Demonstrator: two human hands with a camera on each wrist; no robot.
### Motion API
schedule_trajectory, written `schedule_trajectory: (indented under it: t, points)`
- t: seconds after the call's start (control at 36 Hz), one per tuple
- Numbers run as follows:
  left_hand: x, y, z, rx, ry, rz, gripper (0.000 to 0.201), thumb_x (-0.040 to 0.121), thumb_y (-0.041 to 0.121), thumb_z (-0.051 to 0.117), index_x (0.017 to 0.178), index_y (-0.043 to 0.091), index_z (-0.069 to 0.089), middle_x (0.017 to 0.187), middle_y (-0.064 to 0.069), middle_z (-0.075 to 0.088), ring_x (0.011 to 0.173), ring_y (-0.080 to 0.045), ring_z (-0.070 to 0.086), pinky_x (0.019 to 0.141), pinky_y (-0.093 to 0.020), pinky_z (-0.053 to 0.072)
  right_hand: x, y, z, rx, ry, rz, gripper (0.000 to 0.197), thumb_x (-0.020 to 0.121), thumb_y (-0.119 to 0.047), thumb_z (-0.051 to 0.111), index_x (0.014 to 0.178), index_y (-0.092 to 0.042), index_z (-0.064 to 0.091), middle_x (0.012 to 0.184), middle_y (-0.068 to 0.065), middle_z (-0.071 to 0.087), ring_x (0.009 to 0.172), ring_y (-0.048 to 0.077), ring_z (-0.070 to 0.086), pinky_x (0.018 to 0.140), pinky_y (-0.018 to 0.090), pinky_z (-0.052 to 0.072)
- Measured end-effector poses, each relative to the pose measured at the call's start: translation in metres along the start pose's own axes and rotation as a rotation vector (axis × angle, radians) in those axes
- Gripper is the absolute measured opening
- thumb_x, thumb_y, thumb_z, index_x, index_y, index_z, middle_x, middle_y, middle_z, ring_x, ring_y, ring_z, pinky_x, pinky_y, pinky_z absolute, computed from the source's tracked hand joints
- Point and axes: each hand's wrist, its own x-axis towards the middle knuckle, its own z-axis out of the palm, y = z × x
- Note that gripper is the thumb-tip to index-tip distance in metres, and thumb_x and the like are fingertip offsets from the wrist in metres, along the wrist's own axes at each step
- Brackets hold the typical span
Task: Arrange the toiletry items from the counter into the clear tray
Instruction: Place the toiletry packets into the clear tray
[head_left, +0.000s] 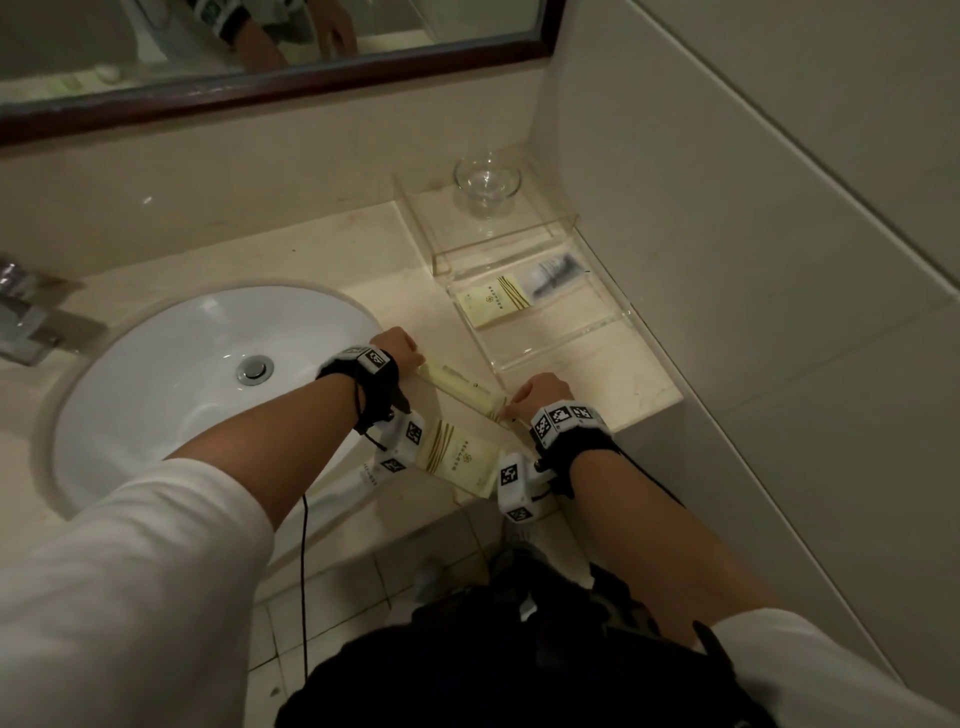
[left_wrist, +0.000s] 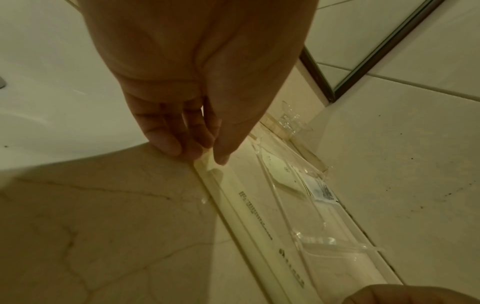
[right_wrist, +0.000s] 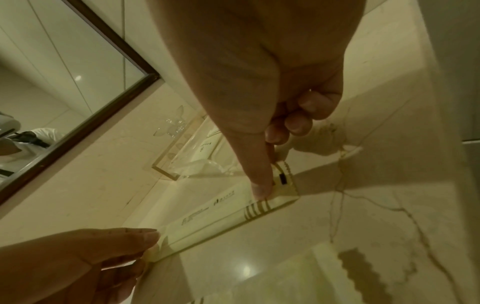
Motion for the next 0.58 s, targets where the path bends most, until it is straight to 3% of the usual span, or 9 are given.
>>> schedule_trajectory:
  t: [0.06, 0.17, 0.22, 0.25, 0.28, 0.33, 0.5, 0.58]
  points:
    - [0.004, 0.0, 0.002, 0.021, 0.016, 0.015, 0.036, 0.09, 0.017, 0.055, 0.058, 0.021, 0.041, 0.06, 0.003, 0.04, 0.058, -0.014, 0.039, 0.051, -0.022, 0.026, 0.0, 0.0, -0.001, -0.001, -0.009, -0.004, 0.031, 0.07, -0.028, 0.082, 0.091, -0.006, 0.073, 0.095, 0.011, 0.072, 0.075, 0.02, 0.062, 0.071, 0.021, 0.047]
    - [0.002, 0.003, 0.0, 0.054, 0.03, 0.026, 0.034, 0.092, 0.017, 0.052, 0.061, 0.022, 0.039, 0.066, 0.003, 0.044, 0.07, -0.02, 0.046, 0.055, -0.025, 0.031, 0.0, 0.0, -0.002, -0.03, -0.017, -0.029, 0.025, 0.069, -0.027, 0.082, 0.084, -0.01, 0.072, 0.09, 0.008, 0.071, 0.077, 0.02, 0.063, 0.07, 0.022, 0.048]
    - [0.0, 0.005, -0.002, 0.043, 0.017, 0.026, 0.017, 0.094, 0.018, 0.051, 0.076, 0.018, 0.053, 0.086, -0.004, 0.056, 0.083, -0.024, 0.054, 0.071, -0.029, 0.041, 0.001, 0.0, -0.005, -0.063, -0.011, -0.051, 0.016, 0.07, -0.022, 0.08, 0.08, -0.011, 0.073, 0.087, 0.007, 0.072, 0.08, 0.021, 0.067, 0.071, 0.023, 0.051]
    - [0.001, 0.004, -0.002, 0.025, 0.017, 0.032, 0.01, 0.094, 0.019, 0.051, 0.094, 0.014, 0.059, 0.102, -0.009, 0.06, 0.097, -0.028, 0.056, 0.082, -0.032, 0.042, 0.003, -0.001, -0.006, -0.085, -0.005, -0.063, 0.011, 0.07, -0.019, 0.078, 0.077, -0.011, 0.075, 0.086, 0.007, 0.073, 0.079, 0.022, 0.068, 0.071, 0.025, 0.054]
    - [0.003, 0.003, -0.002, 0.017, 0.026, 0.029, 0.019, 0.094, 0.02, 0.051, 0.109, 0.01, 0.058, 0.114, -0.012, 0.059, 0.108, -0.03, 0.055, 0.089, -0.034, 0.042, 0.003, -0.002, -0.008, -0.11, 0.002, -0.072, 0.008, 0.071, -0.017, 0.076, 0.076, -0.011, 0.076, 0.084, 0.007, 0.074, 0.078, 0.022, 0.068, 0.072, 0.026, 0.056]
    - [0.001, 0.004, -0.002, 0.005, 0.04, 0.037, 0.028, 0.094, 0.023, 0.051, 0.118, 0.008, 0.055, 0.123, -0.013, 0.058, 0.114, -0.031, 0.053, 0.093, -0.034, 0.041, 0.004, -0.002, -0.01, -0.141, 0.01, -0.084, 0.007, 0.073, -0.013, 0.074, 0.078, -0.01, 0.077, 0.083, 0.008, 0.074, 0.078, 0.022, 0.069, 0.073, 0.028, 0.057]
    - [0.001, 0.008, -0.008, -0.118, 0.006, 0.035, 0.027, 0.092, 0.022, 0.056, 0.114, 0.007, 0.057, 0.121, -0.017, 0.055, 0.109, -0.035, 0.056, 0.096, -0.042, 0.049, 0.01, 0.001, -0.014, -0.149, -0.025, -0.098, 0.01, 0.08, -0.011, 0.066, 0.081, -0.012, 0.077, 0.091, 0.008, 0.074, 0.086, 0.023, 0.068, 0.073, 0.024, 0.053]
    - [0.0, 0.012, -0.014, -0.232, -0.027, 0.038, 0.017, 0.091, 0.018, 0.057, 0.106, 0.009, 0.056, 0.111, -0.013, 0.053, 0.097, -0.028, 0.053, 0.091, -0.041, 0.051, 0.015, 0.0, -0.024, -0.142, -0.007, -0.088, 0.012, 0.08, -0.012, 0.064, 0.081, -0.014, 0.076, 0.094, 0.005, 0.073, 0.091, 0.022, 0.066, 0.077, 0.024, 0.053]
